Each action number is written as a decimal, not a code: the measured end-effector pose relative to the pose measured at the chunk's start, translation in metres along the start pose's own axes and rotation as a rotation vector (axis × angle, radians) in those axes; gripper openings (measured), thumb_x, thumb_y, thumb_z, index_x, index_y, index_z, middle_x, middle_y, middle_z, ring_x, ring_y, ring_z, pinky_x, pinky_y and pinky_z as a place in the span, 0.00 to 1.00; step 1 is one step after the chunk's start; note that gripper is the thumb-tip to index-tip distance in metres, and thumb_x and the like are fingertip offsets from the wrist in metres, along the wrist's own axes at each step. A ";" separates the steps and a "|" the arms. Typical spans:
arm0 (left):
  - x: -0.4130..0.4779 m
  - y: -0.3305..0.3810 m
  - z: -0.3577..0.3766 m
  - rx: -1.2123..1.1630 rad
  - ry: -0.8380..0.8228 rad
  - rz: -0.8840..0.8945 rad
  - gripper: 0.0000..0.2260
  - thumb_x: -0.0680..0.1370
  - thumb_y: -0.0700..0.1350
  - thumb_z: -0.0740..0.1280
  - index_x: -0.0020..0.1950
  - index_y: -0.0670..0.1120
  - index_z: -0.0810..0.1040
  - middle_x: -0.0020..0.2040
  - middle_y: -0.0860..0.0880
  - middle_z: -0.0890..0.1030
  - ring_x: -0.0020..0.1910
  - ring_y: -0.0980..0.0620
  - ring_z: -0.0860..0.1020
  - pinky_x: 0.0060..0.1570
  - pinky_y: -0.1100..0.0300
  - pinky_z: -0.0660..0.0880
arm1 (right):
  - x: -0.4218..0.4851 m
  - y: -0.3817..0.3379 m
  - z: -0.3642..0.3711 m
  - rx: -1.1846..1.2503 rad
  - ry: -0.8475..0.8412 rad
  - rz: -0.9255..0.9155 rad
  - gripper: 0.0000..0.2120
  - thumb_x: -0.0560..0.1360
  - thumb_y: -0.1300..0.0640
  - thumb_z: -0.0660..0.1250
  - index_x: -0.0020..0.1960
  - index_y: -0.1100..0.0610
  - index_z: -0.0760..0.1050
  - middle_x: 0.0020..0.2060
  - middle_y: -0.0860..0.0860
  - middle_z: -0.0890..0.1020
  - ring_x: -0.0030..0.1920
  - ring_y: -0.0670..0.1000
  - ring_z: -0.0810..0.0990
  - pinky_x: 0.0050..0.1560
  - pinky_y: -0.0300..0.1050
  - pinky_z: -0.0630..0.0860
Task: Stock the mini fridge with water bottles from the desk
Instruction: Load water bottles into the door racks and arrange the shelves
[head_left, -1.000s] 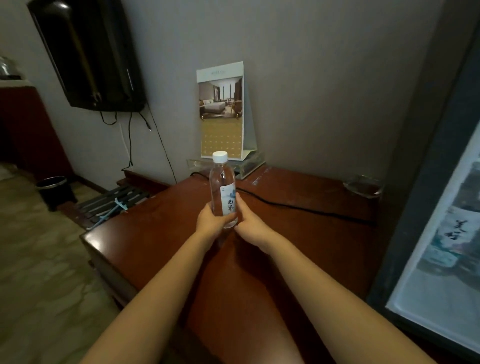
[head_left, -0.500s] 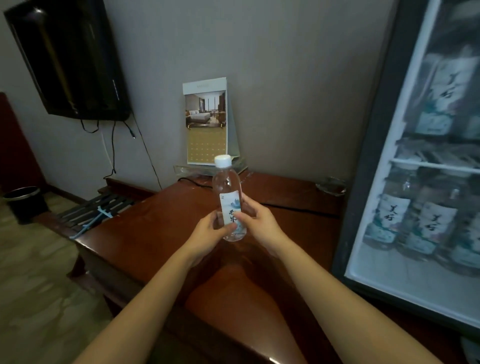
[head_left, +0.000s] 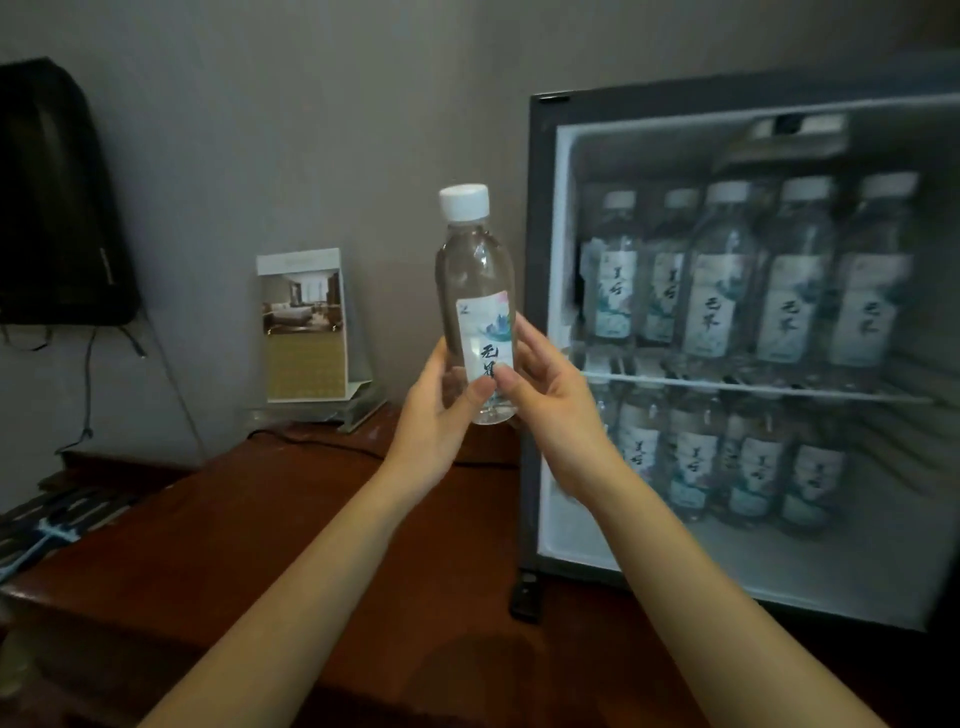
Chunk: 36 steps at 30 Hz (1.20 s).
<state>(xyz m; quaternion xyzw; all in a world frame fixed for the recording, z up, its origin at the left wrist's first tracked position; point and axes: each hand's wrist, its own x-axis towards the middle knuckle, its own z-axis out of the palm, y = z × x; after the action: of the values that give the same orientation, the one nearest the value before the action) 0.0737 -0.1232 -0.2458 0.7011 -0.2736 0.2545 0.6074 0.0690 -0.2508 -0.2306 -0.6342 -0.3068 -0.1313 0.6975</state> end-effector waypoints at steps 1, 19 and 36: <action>0.004 0.004 0.015 -0.019 0.008 0.036 0.20 0.76 0.50 0.66 0.66 0.53 0.67 0.53 0.67 0.80 0.55 0.65 0.77 0.50 0.71 0.72 | -0.003 -0.008 -0.011 -0.013 0.034 -0.012 0.25 0.77 0.66 0.62 0.71 0.51 0.64 0.64 0.51 0.76 0.63 0.46 0.76 0.63 0.42 0.74; 0.075 -0.013 0.145 -0.074 -0.020 -0.049 0.22 0.82 0.45 0.54 0.76 0.53 0.53 0.72 0.52 0.65 0.69 0.58 0.65 0.66 0.59 0.64 | 0.022 -0.027 -0.110 -0.470 0.481 0.122 0.19 0.76 0.56 0.66 0.66 0.54 0.70 0.54 0.50 0.79 0.56 0.50 0.77 0.54 0.39 0.74; 0.091 -0.033 0.142 0.128 -0.096 -0.092 0.24 0.82 0.51 0.53 0.76 0.56 0.48 0.73 0.51 0.65 0.70 0.52 0.66 0.69 0.47 0.65 | 0.017 -0.006 -0.115 -0.702 0.600 0.161 0.22 0.76 0.51 0.67 0.68 0.54 0.71 0.58 0.52 0.81 0.56 0.48 0.80 0.49 0.36 0.71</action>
<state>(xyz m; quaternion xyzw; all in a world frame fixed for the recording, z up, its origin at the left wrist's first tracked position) 0.1652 -0.2673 -0.2255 0.7615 -0.2531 0.2095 0.5587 0.1086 -0.3595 -0.2164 -0.7877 0.0213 -0.3501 0.5065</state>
